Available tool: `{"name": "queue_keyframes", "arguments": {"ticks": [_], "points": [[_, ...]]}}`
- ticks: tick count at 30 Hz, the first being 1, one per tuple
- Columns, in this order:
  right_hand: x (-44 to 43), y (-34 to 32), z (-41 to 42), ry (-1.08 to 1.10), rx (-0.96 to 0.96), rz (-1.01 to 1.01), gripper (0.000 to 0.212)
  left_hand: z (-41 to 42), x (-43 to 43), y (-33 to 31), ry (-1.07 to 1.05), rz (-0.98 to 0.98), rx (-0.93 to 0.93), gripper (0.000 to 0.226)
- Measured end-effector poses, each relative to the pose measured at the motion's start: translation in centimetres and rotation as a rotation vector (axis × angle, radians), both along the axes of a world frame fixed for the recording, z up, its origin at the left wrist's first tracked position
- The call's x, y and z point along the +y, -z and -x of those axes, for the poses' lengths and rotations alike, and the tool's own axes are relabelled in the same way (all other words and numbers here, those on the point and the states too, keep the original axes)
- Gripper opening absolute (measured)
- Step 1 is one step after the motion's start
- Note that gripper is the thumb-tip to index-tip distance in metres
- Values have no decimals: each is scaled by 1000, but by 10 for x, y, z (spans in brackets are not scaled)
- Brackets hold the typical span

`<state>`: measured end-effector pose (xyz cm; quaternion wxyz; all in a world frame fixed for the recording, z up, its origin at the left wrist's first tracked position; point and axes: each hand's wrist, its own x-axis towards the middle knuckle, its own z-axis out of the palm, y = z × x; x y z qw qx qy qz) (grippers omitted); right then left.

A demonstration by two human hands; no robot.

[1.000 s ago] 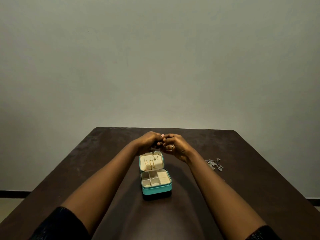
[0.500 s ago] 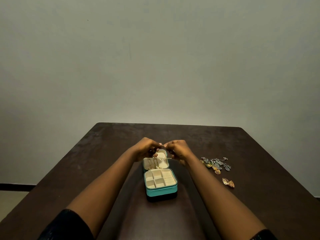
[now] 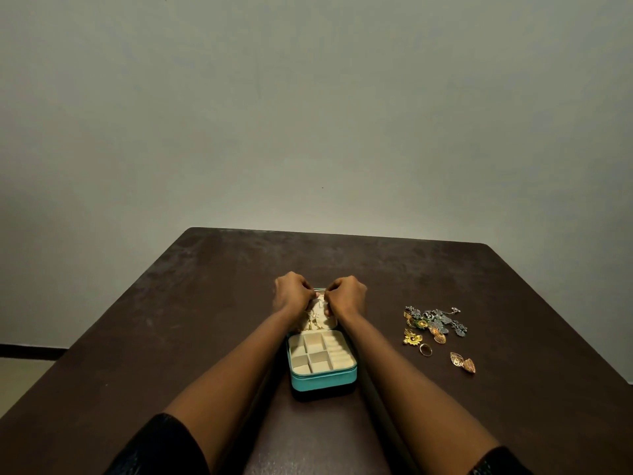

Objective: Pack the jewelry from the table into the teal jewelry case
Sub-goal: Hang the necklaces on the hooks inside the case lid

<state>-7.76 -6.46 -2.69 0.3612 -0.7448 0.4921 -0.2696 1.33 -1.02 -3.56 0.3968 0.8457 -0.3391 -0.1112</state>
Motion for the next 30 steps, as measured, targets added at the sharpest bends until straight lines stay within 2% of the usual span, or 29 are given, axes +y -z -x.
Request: {"name": "queue_keyframes", "arguments": {"ticks": [6,15,24,30], "points": [[-2,8,-9,-30,173,133,21,2,-5,3,14,-75,-68,8],[-7,6,-12,7,268,48,22,-6,-10,2,161,-164,-116,13],[-4,1,-8,53,156,-127,15,-5,-8,-3,271,-263,-185,11],[0,-1,-2,39,85,-173,24,2,-7,-10,331,-352,-230,16]]}}
